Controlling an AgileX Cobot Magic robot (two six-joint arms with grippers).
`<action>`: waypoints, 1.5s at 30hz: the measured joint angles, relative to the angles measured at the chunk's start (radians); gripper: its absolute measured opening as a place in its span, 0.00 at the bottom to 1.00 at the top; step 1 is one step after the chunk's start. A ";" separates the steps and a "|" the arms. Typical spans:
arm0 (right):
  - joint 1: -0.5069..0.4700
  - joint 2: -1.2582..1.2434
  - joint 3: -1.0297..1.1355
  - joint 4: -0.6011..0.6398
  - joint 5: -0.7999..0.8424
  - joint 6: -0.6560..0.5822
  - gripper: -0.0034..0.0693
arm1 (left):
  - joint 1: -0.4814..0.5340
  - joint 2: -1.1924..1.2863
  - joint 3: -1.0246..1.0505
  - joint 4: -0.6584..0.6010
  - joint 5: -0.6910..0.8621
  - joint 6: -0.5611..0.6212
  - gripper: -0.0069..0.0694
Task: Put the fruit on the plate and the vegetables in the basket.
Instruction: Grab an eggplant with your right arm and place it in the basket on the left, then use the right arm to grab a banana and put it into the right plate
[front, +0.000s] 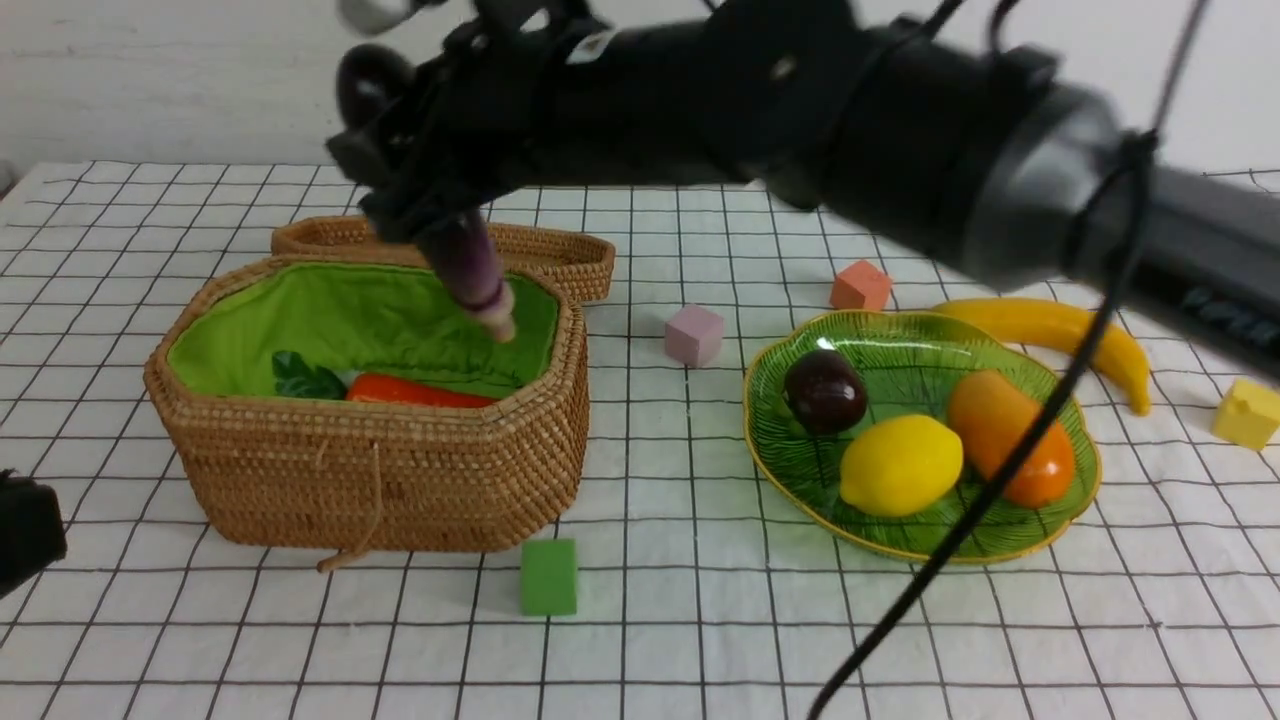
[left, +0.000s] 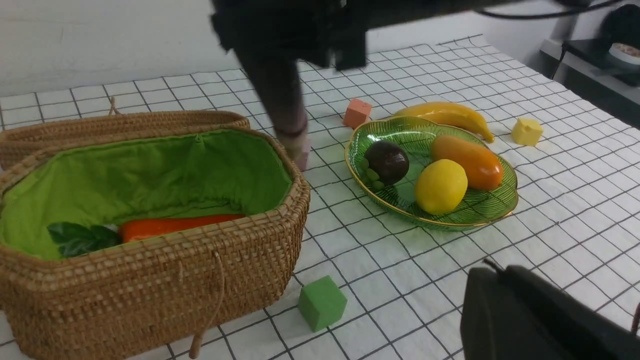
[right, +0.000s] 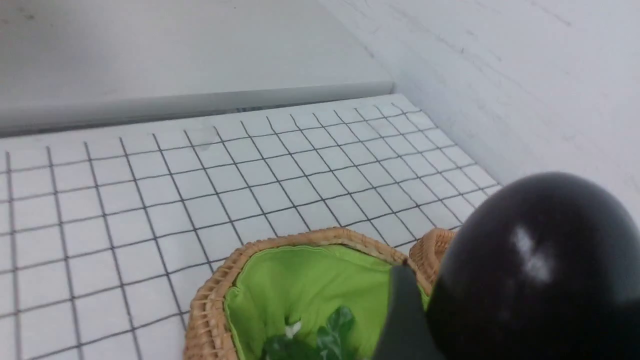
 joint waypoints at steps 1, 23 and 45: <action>0.009 0.005 0.000 0.000 -0.009 -0.021 0.68 | 0.000 0.000 0.000 0.000 0.000 -0.001 0.10; -0.162 -0.218 0.001 -0.098 0.694 0.521 0.61 | 0.000 0.000 0.000 -0.001 -0.001 0.013 0.11; -0.932 0.042 0.000 -0.613 0.806 0.760 0.52 | 0.000 0.000 0.000 -0.445 -0.005 0.531 0.11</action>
